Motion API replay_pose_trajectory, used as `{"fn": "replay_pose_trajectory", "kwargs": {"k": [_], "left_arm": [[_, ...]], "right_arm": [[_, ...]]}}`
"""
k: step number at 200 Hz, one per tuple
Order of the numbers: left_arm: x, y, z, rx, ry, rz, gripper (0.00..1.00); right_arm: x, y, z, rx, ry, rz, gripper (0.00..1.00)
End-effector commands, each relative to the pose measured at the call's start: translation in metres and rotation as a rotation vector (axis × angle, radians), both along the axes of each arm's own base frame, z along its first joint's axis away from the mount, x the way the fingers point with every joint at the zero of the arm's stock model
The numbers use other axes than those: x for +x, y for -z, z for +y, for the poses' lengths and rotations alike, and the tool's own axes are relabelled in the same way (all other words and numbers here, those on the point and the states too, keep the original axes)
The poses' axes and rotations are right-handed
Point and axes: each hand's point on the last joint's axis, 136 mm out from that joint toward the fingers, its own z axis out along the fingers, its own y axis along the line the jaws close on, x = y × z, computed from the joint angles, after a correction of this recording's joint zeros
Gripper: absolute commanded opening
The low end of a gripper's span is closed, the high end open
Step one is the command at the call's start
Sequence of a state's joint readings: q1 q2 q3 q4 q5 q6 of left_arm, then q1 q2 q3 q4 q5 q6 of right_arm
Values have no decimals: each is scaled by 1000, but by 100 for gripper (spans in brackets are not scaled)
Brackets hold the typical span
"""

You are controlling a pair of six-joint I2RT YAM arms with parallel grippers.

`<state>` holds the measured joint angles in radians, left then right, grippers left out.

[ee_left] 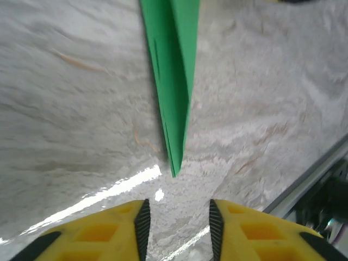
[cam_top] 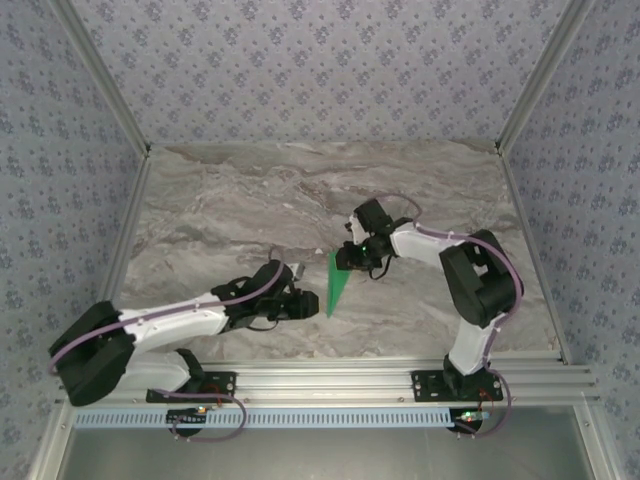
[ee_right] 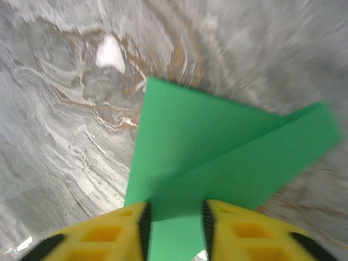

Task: Fold a paper plane with a square sheet of paper (fold left side to right side)
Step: Fold the wing for the fifth time at the center of the table, then pick up the paper plane at the center of the table.

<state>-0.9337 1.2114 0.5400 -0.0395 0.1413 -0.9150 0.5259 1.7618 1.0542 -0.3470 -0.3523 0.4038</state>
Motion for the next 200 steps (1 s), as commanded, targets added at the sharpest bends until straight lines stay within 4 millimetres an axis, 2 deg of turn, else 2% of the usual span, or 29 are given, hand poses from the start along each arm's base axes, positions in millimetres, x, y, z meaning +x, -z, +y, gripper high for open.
{"fn": "replay_pose_trajectory", "kwargs": {"k": [1,29,55,75,92,113,131,145,175,200], "left_arm": [[18,-6,34,133,-123,-79,45],[33,-17,52,191,-221,-146,49],[38,-21,55,211,-241,-165,51],[39,-21,54,210,-240,-163,51],[38,-20,54,212,-242,-157,51],[38,-18,55,215,-246,-153,51],[38,-18,56,221,-248,-154,52],[39,-20,57,225,-252,-158,52],[43,-28,62,250,-270,-180,53],[45,-38,68,266,-283,-211,56]], "right_arm": [[12,-44,-17,-110,44,-153,47],[-7,-46,-24,-238,74,-173,58],[-24,-30,-19,-326,93,-147,64],[-30,-11,-22,-355,130,-111,64],[-38,1,-14,-312,138,-72,60],[-45,8,-8,-283,146,-35,40],[-49,-2,1,-234,128,-29,19],[-50,-22,12,-156,106,-58,8],[-58,-66,32,22,-1,-127,2],[-62,-80,37,190,-33,-131,1]]}}
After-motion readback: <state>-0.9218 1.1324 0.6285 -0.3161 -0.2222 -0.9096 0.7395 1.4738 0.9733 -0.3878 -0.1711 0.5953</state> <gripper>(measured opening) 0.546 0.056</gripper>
